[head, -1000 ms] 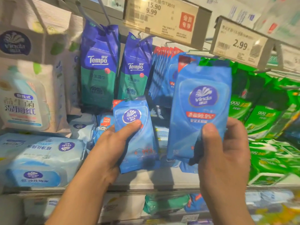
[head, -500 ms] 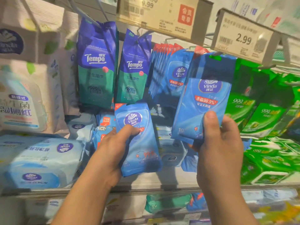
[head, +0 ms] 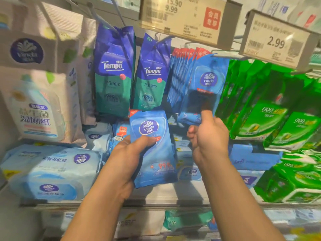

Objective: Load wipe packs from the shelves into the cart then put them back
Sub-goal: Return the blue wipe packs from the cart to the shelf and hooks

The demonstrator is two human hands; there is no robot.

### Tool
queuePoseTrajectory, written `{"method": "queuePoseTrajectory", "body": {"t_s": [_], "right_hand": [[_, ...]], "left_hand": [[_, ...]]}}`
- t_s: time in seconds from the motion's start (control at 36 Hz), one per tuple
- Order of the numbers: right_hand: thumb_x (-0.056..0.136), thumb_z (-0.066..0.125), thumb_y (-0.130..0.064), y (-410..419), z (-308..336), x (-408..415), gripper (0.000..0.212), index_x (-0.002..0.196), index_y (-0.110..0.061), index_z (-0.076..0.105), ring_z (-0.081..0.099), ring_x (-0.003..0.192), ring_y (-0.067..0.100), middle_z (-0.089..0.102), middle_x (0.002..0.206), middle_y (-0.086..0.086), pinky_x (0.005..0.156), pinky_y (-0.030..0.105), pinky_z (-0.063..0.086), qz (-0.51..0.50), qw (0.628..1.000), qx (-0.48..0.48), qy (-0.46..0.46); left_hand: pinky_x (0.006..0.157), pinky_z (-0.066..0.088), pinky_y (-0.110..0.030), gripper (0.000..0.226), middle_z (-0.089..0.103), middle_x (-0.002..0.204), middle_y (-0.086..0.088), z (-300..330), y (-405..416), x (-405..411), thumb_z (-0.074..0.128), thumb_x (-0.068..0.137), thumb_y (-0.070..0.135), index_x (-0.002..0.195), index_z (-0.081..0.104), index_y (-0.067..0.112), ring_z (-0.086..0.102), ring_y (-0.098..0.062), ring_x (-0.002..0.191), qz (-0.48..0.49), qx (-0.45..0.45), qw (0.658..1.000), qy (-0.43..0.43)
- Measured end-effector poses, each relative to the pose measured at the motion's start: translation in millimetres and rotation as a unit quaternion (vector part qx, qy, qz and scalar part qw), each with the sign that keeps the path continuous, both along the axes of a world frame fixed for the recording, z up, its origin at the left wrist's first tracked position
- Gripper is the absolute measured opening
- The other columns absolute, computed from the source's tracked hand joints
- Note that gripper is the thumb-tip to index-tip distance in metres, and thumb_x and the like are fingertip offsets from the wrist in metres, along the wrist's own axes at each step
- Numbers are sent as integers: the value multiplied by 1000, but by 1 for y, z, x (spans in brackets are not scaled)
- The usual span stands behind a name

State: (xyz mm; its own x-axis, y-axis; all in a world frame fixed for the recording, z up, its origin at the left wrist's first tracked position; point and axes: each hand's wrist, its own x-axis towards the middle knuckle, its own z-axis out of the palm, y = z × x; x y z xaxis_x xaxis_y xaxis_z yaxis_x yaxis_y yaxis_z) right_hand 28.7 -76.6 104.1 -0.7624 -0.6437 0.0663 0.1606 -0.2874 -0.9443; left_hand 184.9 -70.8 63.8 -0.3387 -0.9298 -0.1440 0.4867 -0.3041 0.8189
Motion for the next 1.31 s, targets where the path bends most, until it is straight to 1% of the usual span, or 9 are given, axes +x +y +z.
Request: {"method": "queuePoseTrajectory", "body": {"t_s": [0.11, 0.28, 0.39, 0.5, 0.58, 0.67, 0.78, 0.92, 1.31], "right_hand": [[96, 64, -43, -5, -2, -2, 33, 106, -16, 47, 43, 43, 16, 48, 77, 14, 39, 19, 29, 19, 1000, 2, -20], [96, 66, -41, 22, -16, 11, 29, 93, -14, 56, 57, 53, 19, 61, 91, 11, 46, 27, 41, 106, 992, 59, -46], [80, 71, -62, 45, -36, 17, 47, 85, -17, 60, 58, 61, 21, 65, 77, 14, 53, 40, 50, 221, 959, 114, 139], [76, 76, -56, 62, -43, 18, 54, 106, -11, 70, 73, 97, 40, 76, 99, 18, 88, 64, 54, 326, 903, 115, 254], [82, 68, -54, 69, -44, 12, 46, 105, -14, 69, 72, 80, 35, 75, 91, 13, 71, 48, 59, 293, 908, 114, 278], [89, 64, -46, 76, -40, 9, 34, 97, -12, 63, 59, 58, 26, 68, 80, 23, 50, 37, 47, 223, 939, 100, 242], [96, 59, -47, 90, -31, 4, 29, 86, -20, 58, 54, 42, 22, 63, 58, 4, 49, 31, 43, 91, 950, 71, 291], [85, 52, -54, 110, -10, 5, 31, 89, -25, 61, 62, 61, -1, 67, 73, -21, 61, 22, 49, -41, 938, -7, 344], [87, 56, -57, 97, 13, 4, 31, 94, -27, 61, 65, 77, 19, 70, 87, -6, 77, 61, 56, -71, 955, -65, 280]], "left_hand": [[70, 59, -42, 20, 78, 90, -14, 0, 1, 3, 66, 85, 2, 101, 74, 11, 73, -27, 67, 13, -15, 1000, 6], [62, 61, -40, 25, 78, 92, -17, 2, 5, 7, 68, 79, -2, 103, 73, 6, 74, -26, 68, 23, -45, 998, 27], [63, 63, -42, 39, 77, 94, -20, 1, 7, 6, 73, 67, 4, 106, 73, 3, 74, -30, 70, 15, -75, 997, 24], [66, 62, -44, 40, 77, 97, -20, 1, 11, 4, 77, 65, 9, 105, 74, 7, 74, -31, 74, 19, -98, 995, -1], [67, 63, -45, 30, 79, 95, -15, 3, 14, 2, 75, 70, 20, 99, 76, 12, 76, -28, 77, 25, -110, 994, -11], [81, 61, -54, 35, 78, 105, -13, 6, 16, 1, 68, 86, 26, 118, 68, 11, 76, -31, 96, 32, -87, 996, -1], [71, 61, -56, 26, 76, 108, -18, 6, 14, 2, 64, 96, 16, 121, 64, 10, 74, -32, 89, 46, -72, 996, -17], [68, 61, -51, 22, 77, 103, -17, 10, 18, 0, 65, 93, 14, 114, 68, 11, 74, -30, 82, 30, -77, 996, -18], [81, 61, -51, 37, 76, 111, -16, 15, 28, 4, 68, 81, 15, 118, 66, 9, 73, -30, 97, -10, -75, 997, 10]]}}
